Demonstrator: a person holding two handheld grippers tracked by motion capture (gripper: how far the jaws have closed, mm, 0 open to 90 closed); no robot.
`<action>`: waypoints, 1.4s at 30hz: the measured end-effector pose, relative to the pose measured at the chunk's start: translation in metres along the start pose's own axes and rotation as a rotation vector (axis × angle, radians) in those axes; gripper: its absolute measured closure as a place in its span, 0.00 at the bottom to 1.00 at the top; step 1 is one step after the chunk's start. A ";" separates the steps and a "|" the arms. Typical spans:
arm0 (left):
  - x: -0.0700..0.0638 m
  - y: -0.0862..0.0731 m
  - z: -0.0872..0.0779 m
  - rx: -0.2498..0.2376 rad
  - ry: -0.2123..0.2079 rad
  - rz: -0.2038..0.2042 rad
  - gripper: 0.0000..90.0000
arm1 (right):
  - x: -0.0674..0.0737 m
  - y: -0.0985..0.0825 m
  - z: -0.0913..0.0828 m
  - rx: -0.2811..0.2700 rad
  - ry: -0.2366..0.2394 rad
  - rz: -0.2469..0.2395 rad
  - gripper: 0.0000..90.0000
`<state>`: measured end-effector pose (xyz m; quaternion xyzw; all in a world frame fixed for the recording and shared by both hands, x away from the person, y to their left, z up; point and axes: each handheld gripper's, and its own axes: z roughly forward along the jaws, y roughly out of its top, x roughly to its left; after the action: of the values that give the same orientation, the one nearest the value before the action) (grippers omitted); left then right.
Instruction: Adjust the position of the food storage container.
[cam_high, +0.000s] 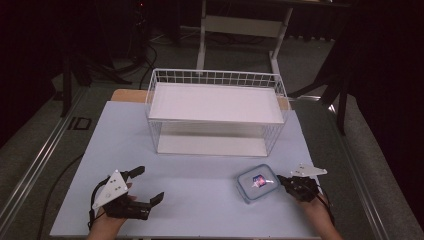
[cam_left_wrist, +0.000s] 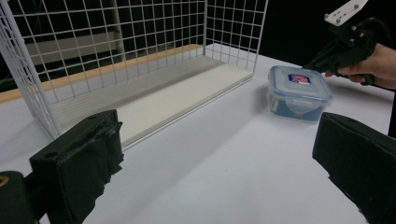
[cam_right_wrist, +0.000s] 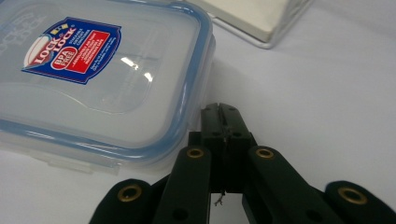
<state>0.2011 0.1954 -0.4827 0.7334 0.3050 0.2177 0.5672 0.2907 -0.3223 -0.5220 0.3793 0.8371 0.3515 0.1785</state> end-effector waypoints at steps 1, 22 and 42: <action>0.000 0.000 0.000 0.001 -0.001 0.000 0.03 | 0.003 0.001 0.000 0.007 0.008 0.002 1.00; -0.003 -0.001 0.003 0.014 -0.008 0.013 0.03 | 0.059 0.016 0.010 0.049 0.127 0.004 1.00; -0.004 -0.001 0.004 0.020 -0.015 0.011 0.03 | 0.100 0.034 0.031 0.087 0.212 0.006 1.00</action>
<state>0.2007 0.1902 -0.4848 0.7424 0.2988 0.2124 0.5607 0.2604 -0.2164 -0.5216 0.3501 0.8645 0.3536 0.0714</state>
